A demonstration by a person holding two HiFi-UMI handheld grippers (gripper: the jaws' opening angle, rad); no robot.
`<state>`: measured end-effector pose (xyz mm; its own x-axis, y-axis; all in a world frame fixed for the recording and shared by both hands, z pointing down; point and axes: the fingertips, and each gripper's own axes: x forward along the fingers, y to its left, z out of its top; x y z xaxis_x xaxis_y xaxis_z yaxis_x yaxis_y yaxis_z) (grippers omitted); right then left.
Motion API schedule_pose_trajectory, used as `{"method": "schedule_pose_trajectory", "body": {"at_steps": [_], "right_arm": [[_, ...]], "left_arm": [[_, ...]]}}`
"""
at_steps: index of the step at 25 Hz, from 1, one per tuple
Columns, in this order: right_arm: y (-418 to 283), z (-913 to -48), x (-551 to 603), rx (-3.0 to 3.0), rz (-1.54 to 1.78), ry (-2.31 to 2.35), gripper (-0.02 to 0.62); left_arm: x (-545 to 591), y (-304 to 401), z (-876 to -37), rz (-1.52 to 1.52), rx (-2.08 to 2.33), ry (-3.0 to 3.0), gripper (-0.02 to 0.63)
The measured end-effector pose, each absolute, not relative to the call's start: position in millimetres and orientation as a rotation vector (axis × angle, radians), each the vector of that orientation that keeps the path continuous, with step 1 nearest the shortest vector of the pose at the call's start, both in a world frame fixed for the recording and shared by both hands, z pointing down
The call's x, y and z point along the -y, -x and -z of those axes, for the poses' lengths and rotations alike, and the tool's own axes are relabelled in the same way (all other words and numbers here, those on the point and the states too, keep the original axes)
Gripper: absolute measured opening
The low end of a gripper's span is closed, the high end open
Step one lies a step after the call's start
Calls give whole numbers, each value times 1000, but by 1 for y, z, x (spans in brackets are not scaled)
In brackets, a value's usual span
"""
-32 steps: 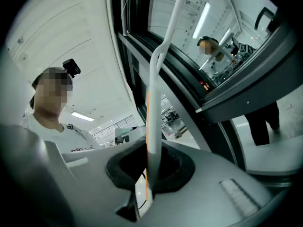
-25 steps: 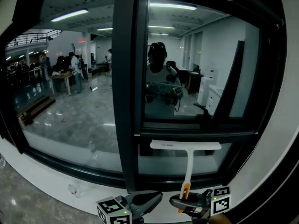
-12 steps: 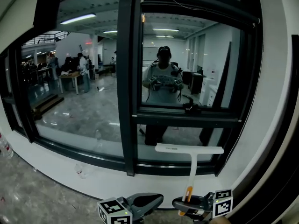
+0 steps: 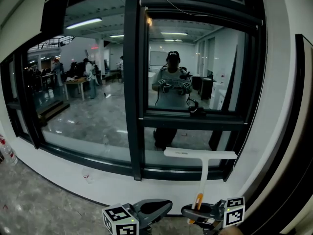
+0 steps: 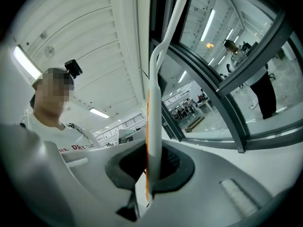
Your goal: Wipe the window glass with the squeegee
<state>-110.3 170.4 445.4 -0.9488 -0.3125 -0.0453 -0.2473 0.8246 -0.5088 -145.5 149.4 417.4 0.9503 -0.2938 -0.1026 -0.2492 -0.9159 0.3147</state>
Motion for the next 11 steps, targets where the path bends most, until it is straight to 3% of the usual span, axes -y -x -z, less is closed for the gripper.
{"method": "schedule_pose_trajectory", "body": {"at_steps": [11], "right_arm": [[112,-446,-183,-2883,743,454,23]], "left_arm": [[-162,152,-419,199,416,-2829,-2]]}}
